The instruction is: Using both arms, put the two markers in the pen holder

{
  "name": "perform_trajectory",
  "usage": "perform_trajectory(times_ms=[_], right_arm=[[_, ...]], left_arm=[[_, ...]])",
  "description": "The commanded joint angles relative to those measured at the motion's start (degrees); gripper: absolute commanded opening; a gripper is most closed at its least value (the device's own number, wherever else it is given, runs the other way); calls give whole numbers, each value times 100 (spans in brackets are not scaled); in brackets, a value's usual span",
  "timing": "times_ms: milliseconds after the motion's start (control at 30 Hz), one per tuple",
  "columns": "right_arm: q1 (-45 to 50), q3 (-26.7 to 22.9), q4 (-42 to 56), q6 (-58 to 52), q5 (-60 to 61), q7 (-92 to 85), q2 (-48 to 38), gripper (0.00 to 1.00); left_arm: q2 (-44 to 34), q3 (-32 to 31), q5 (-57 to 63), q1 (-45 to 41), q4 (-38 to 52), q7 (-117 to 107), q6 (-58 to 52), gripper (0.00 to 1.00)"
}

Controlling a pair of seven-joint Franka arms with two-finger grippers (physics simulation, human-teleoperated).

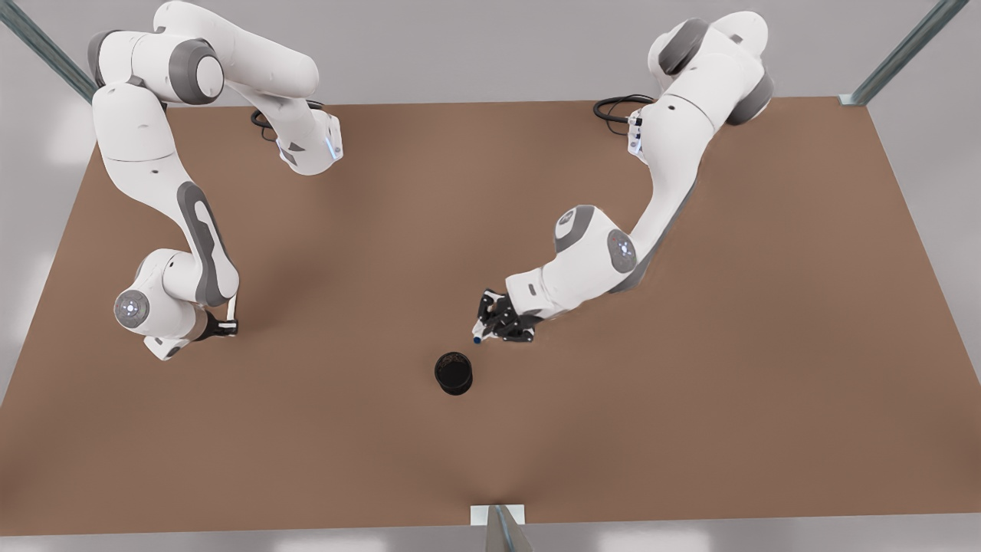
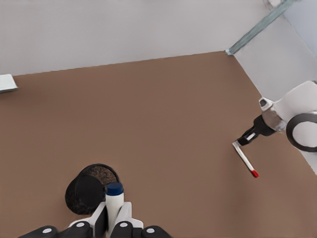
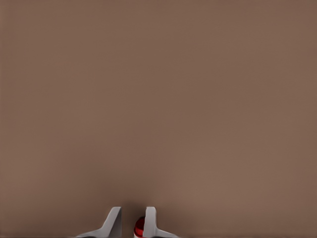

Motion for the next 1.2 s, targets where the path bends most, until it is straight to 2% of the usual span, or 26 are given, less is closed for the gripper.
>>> perform_trajectory(times_ms=[0, 67, 167, 300, 567, 833, 900, 967, 1033, 1100, 1133, 1167], right_arm=[[0, 0, 10, -11, 5, -238, -5, 31], [0, 0, 1, -11, 5, -229, -5, 27], [-9, 0, 10, -64, 5, -246, -22, 28], [-175, 44, -25, -64, 14, -299, -40, 34], [-237, 79, -254, -55, 14, -308, -102, 37], [-246, 79, -386, -20, 14, -308, -110, 36], [-246, 79, -386, -20, 14, -308, -110, 27], [-246, 79, -386, -29, 14, -308, -119, 21], [-237, 88, -377, -72, 23, -299, -198, 21], [-202, 255, -289, -318, 40, -194, -593, 21], [-193, 500, -96, -327, 40, -54, -646, 21], [-211, 747, 53, -327, 49, 43, -752, 21]], left_arm=[[405, -14, -245, -370, 211, 532, 2801, 21], [933, 38, 248, -563, 835, 541, 3460, 21], [1240, 750, 274, -950, 1064, 506, 4304, 21], [1478, 768, 257, -1047, 1055, 357, 4375, 21], [1988, 785, 283, -1214, 1073, 286, 4814, 21], [2330, 970, 283, -1451, 1161, 295, 5131, 21], [2357, 979, 283, -1530, 1161, 295, 5149, 100], [2339, 979, 283, -1530, 1152, 286, 5149, 100], [2269, 979, 283, -1364, 1143, 277, 5149, 100], [1804, 856, 608, -705, 213, 269, 5122, 100], [1470, 278, 608, 66, -349, 260, 4650, 100], [943, -269, 608, 1123, -685, 269, 2963, 100]])
